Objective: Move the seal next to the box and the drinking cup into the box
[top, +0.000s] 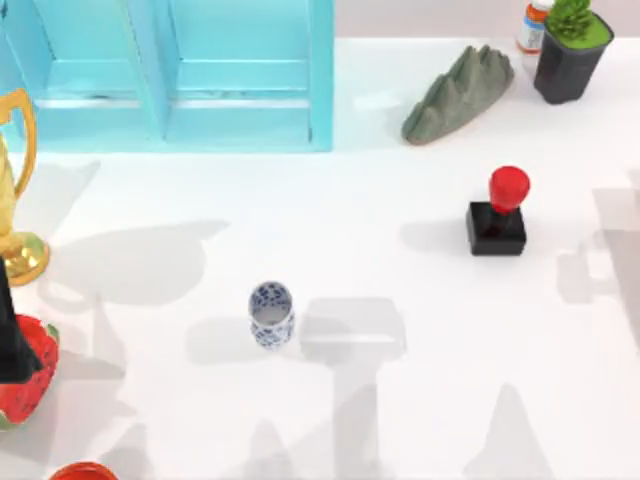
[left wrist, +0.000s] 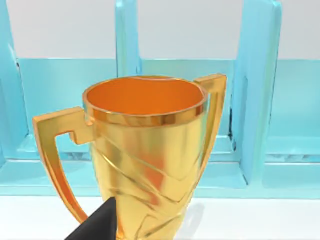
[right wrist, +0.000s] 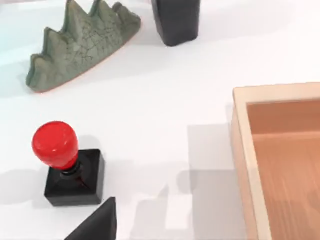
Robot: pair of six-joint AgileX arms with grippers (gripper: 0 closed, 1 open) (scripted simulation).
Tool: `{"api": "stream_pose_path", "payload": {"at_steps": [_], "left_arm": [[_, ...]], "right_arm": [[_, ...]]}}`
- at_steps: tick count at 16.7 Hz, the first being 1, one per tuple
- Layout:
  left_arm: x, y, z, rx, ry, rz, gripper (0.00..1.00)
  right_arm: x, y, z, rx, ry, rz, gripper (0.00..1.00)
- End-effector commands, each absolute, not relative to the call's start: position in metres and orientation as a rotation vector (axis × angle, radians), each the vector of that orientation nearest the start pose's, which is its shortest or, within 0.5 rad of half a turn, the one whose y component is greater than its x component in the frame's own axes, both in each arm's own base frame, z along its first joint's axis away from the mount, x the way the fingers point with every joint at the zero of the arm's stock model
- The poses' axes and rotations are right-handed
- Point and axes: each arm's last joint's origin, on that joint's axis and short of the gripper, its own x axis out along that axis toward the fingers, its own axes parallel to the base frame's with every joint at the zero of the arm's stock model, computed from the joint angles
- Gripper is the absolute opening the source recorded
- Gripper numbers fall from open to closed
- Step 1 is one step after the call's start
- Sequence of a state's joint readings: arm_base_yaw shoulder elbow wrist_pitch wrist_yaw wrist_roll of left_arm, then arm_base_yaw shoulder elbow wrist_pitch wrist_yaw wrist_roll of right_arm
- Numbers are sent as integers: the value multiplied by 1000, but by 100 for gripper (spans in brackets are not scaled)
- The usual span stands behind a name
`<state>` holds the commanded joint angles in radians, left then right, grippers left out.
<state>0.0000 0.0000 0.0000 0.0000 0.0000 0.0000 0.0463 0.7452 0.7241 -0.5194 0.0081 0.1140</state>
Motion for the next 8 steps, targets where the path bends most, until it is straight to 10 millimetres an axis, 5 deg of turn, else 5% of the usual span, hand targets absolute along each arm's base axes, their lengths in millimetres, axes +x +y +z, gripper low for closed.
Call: {"api": "stream_pose_path", "payload": {"at_steps": [4, 8], "left_arm": [[106, -1, 160, 0, 0, 0, 100], [106, -1, 160, 0, 0, 0, 100]], "right_arm": [[230, 22, 319, 117, 817, 9, 100], [308, 52, 322, 112, 1091, 12, 100]]}}
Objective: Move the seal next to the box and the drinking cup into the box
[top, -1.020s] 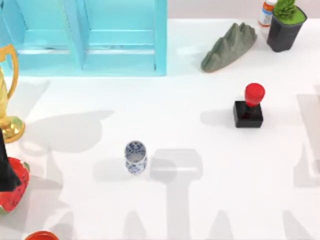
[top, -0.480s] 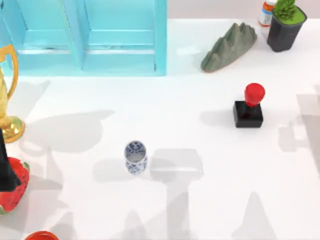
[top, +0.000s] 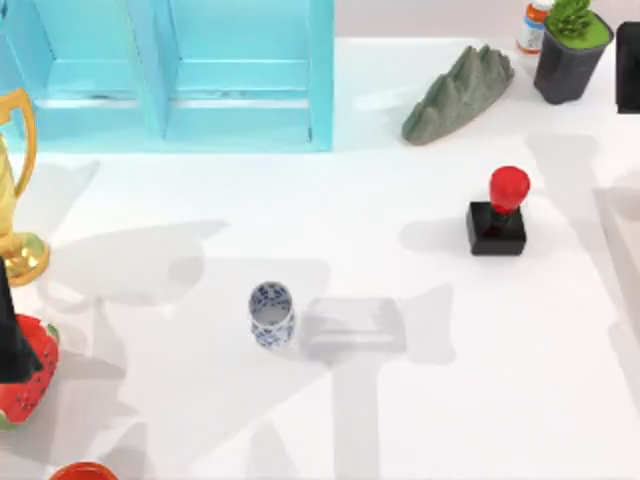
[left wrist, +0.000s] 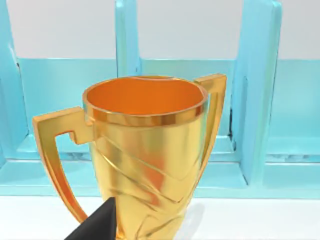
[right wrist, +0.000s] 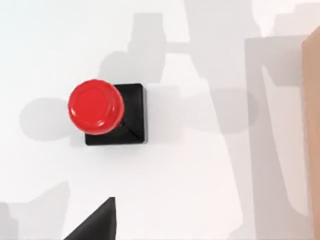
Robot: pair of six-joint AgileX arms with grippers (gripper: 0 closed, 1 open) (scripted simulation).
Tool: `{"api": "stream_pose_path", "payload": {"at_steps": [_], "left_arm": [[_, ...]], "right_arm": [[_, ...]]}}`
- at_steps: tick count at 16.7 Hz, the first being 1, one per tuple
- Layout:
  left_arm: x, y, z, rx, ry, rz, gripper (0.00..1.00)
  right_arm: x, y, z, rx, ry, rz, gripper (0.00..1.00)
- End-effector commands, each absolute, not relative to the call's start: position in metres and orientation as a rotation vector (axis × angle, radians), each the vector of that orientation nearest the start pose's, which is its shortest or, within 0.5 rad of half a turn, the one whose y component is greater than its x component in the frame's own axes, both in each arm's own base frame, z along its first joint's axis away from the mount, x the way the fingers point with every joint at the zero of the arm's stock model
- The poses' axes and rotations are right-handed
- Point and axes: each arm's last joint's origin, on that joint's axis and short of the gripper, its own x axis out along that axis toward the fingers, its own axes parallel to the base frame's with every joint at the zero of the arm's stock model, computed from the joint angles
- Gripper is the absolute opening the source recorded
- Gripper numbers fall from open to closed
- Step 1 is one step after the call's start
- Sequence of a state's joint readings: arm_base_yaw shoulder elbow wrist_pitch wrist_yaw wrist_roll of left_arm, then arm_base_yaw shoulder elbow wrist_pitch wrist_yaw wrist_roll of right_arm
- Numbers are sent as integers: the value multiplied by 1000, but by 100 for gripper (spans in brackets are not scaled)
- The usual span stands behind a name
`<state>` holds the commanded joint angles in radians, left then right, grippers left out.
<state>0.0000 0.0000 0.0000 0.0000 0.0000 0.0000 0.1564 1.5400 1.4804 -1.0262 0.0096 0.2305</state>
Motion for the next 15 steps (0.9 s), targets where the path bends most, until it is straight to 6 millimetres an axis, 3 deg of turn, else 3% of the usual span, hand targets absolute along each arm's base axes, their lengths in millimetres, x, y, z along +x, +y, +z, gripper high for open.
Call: {"api": "stream_pose_path", "payload": {"at_steps": [4, 7, 11, 15], "left_arm": [[106, -1, 160, 0, 0, 0, 100], [106, -1, 160, 0, 0, 0, 100], [106, -1, 160, 0, 0, 0, 100], [106, -1, 160, 0, 0, 0, 100]], "right_arm": [[374, 92, 295, 78, 1322, 10, 100], [408, 121, 266, 45, 1454, 3, 100], [429, 145, 235, 13, 1556, -6, 100], [432, 149, 230, 8, 1571, -8, 100]]}}
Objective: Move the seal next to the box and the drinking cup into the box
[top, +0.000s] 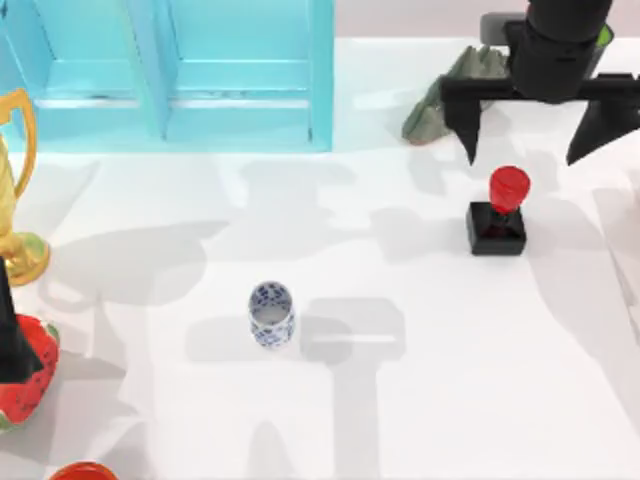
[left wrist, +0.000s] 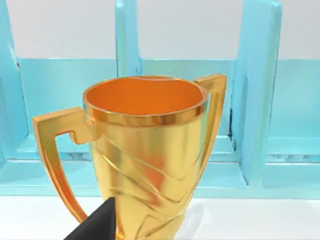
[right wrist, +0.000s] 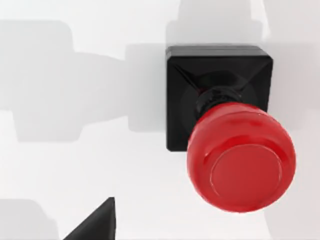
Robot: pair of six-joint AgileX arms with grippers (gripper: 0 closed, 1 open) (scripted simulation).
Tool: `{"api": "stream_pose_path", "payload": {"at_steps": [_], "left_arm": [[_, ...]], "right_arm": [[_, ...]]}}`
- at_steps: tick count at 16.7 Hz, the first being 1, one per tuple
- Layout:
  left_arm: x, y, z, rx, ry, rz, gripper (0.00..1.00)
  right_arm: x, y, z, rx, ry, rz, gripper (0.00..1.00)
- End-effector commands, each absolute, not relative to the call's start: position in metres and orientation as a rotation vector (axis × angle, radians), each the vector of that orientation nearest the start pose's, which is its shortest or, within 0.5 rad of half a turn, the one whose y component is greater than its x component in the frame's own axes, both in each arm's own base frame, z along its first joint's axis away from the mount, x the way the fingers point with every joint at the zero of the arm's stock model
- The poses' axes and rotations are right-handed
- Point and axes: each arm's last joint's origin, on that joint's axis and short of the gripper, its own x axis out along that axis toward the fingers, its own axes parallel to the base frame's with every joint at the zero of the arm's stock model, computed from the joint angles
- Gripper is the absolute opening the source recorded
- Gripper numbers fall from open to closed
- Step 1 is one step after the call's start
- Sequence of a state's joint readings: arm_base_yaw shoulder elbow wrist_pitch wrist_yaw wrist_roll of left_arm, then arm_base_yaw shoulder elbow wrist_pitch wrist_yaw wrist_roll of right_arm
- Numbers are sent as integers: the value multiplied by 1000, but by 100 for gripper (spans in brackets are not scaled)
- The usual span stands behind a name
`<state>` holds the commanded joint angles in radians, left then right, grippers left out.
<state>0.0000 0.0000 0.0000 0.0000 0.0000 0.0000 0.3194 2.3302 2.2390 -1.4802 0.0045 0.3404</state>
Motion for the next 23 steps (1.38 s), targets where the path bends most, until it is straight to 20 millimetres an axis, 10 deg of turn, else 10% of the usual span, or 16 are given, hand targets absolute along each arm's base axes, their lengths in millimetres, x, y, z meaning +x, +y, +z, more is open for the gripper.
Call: {"api": "stream_pose_path", "payload": {"at_steps": [17, 23], "left_arm": [[106, -1, 160, 0, 0, 0, 100], [106, -1, 160, 0, 0, 0, 100]], "right_arm": [[432, 149, 150, 8, 1571, -8, 100], [432, 149, 150, 8, 1571, -8, 55]]}}
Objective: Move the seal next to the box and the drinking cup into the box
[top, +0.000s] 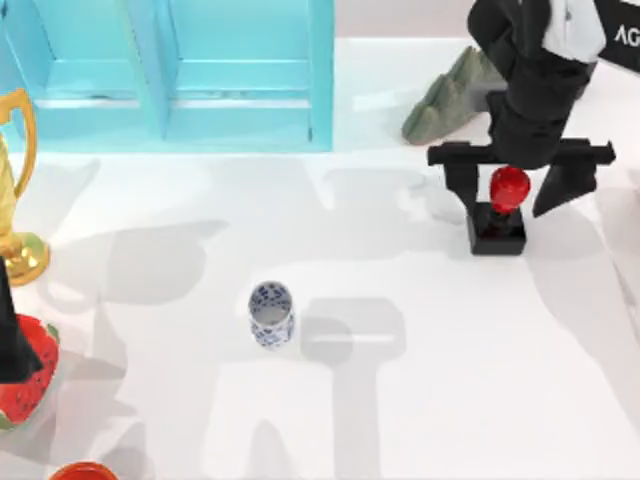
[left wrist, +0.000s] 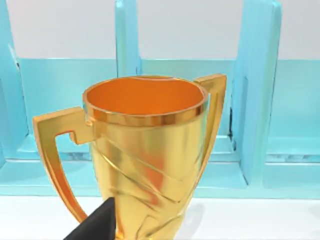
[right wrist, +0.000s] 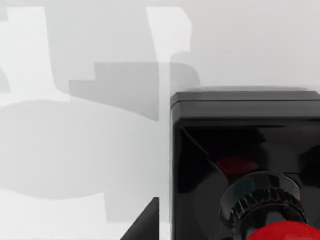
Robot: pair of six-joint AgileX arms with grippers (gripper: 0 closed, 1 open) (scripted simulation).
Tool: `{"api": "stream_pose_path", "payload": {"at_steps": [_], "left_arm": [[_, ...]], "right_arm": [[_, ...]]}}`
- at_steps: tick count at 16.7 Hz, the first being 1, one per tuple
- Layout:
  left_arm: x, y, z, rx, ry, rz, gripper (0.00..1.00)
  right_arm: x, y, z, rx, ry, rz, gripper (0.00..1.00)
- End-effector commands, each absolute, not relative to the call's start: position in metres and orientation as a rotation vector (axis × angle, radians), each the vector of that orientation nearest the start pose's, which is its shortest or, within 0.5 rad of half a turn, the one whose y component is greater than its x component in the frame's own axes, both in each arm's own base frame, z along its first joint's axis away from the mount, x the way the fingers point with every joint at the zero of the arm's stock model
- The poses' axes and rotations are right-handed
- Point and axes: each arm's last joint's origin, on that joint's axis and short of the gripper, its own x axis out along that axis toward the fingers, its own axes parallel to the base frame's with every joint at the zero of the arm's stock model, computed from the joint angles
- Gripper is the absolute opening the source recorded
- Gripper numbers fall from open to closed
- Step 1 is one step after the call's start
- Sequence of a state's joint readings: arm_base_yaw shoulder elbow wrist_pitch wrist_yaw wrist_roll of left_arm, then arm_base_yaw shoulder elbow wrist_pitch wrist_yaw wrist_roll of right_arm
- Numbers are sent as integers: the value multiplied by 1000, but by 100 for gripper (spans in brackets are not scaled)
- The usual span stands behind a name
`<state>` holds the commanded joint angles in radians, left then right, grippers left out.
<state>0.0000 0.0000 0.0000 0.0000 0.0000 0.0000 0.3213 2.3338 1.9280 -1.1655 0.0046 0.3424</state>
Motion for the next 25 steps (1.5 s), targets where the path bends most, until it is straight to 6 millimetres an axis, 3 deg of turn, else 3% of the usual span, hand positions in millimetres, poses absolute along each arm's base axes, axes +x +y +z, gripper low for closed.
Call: {"api": "stream_pose_path", "payload": {"at_steps": [7, 18, 25], "left_arm": [[106, -1, 160, 0, 0, 0, 100], [106, -1, 160, 0, 0, 0, 100], [106, -1, 160, 0, 0, 0, 100]], "right_arm": [[432, 149, 150, 8, 1571, -8, 2], [434, 143, 156, 10, 1568, -8, 0], [435, 63, 236, 10, 1576, -11, 0]]}}
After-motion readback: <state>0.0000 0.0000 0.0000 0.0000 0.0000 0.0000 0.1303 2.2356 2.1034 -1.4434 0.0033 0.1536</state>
